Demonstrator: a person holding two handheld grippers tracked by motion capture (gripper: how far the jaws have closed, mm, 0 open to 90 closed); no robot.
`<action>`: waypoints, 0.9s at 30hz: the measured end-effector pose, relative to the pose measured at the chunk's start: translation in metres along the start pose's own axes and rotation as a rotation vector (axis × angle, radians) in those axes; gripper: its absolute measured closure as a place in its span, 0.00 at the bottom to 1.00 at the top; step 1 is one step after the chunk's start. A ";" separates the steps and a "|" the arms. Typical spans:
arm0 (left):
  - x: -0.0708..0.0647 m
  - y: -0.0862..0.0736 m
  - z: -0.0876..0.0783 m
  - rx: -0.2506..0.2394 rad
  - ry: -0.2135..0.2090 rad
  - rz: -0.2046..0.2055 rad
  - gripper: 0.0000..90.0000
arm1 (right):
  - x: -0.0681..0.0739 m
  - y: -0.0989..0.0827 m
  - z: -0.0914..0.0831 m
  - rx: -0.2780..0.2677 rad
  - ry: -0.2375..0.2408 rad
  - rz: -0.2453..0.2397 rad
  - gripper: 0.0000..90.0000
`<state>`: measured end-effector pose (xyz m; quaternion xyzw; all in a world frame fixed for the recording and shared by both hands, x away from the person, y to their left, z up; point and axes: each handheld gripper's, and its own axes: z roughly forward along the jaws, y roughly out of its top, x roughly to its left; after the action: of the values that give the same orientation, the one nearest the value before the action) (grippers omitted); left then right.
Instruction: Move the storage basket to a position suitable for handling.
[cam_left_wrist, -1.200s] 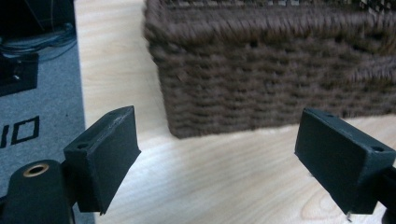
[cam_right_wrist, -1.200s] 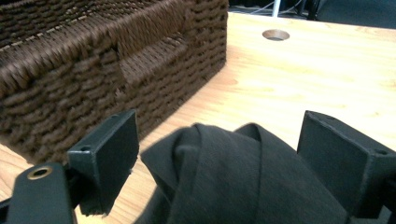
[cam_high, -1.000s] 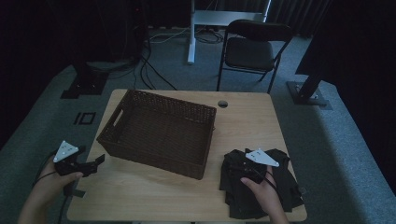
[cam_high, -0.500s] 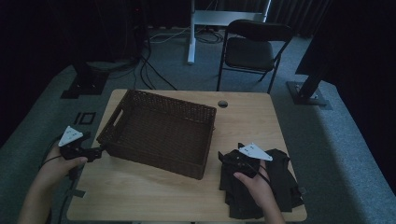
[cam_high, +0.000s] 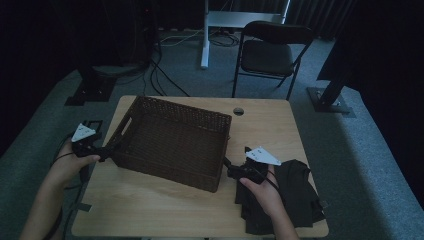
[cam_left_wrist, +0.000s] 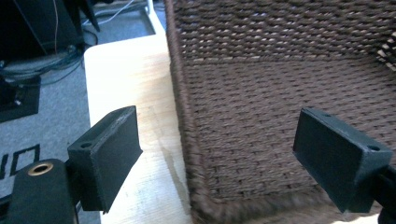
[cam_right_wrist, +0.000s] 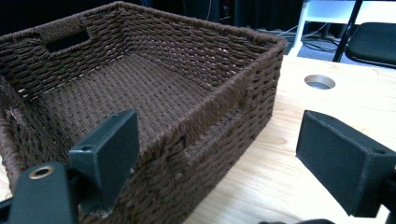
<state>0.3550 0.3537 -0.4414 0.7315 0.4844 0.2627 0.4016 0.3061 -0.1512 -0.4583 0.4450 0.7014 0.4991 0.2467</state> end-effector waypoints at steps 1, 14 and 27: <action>0.001 0.000 0.002 0.010 0.004 0.000 0.17 | 0.000 0.000 0.000 0.000 0.000 0.000 0.14; 0.007 -0.007 0.020 0.013 0.052 -0.034 0.44 | 0.026 -0.007 0.031 0.022 -0.010 0.030 0.20; -0.002 -0.013 0.033 0.056 0.061 -0.058 0.79 | 0.037 -0.016 0.039 0.083 -0.017 0.070 0.46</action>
<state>0.3733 0.3432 -0.4700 0.7198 0.5244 0.2597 0.3733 0.3135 -0.1018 -0.4843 0.4833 0.7034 0.4741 0.2166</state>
